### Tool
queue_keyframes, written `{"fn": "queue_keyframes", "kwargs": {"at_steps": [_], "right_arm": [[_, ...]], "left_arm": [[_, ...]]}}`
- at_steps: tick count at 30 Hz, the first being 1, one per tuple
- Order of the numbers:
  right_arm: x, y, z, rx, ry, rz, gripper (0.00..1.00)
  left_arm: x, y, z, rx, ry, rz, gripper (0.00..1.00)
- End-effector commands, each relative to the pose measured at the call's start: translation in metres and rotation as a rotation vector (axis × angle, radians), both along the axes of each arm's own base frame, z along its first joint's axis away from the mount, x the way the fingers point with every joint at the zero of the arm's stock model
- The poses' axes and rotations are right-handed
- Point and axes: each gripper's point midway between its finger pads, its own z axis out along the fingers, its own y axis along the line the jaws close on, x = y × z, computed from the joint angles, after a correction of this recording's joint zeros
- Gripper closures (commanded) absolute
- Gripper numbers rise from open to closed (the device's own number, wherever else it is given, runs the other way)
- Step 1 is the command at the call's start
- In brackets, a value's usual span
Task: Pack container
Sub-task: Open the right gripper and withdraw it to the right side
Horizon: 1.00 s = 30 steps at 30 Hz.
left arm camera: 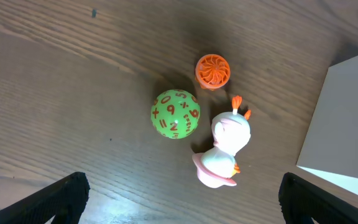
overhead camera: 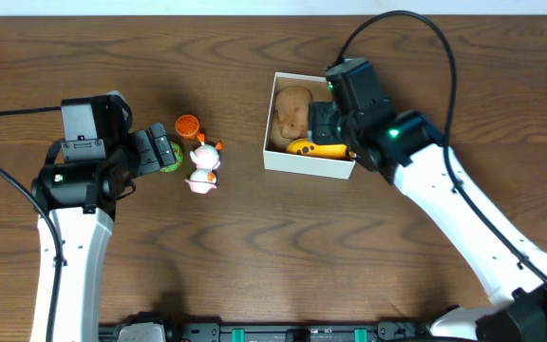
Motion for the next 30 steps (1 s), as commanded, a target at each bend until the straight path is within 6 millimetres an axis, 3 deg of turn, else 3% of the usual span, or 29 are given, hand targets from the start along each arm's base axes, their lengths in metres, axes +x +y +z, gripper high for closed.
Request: {"fn": "queue_keyframes", "kwargs": {"at_steps": [1,5,11,18,23,28,30], "right_arm": [[0.003,-0.014,-0.005,-0.053,0.006,-0.038,0.47],[0.005,-0.032,-0.008,-0.094,0.019,-0.084,0.51],[0.002,-0.070,-0.018,-0.129,0.094,-0.163,0.48],[0.003,-0.131,-0.028,-0.089,0.194,-0.299,0.19],[0.001,-0.164,-0.032,-0.025,0.247,-0.351,0.03],[-0.003,-0.199,-0.034,0.010,0.280,-0.436,0.01],[-0.005,-0.210,-0.035,0.013,0.290,-0.467,0.01]], "left_arm": [[0.002,0.004,0.008,0.015,-0.019,0.009,0.02],[0.002,0.004,0.008,0.015,-0.019,0.009,0.02],[0.002,0.004,0.008,0.015,-0.019,0.009,0.02],[0.003,0.001,0.009,-0.012,-0.021,0.009,0.02],[-0.002,-0.024,0.007,-0.170,-0.001,-0.019,0.02],[0.000,-0.027,0.006,-0.154,-0.002,-0.075,0.02],[0.001,-0.020,0.000,-0.105,0.014,-0.067,0.02]]}}
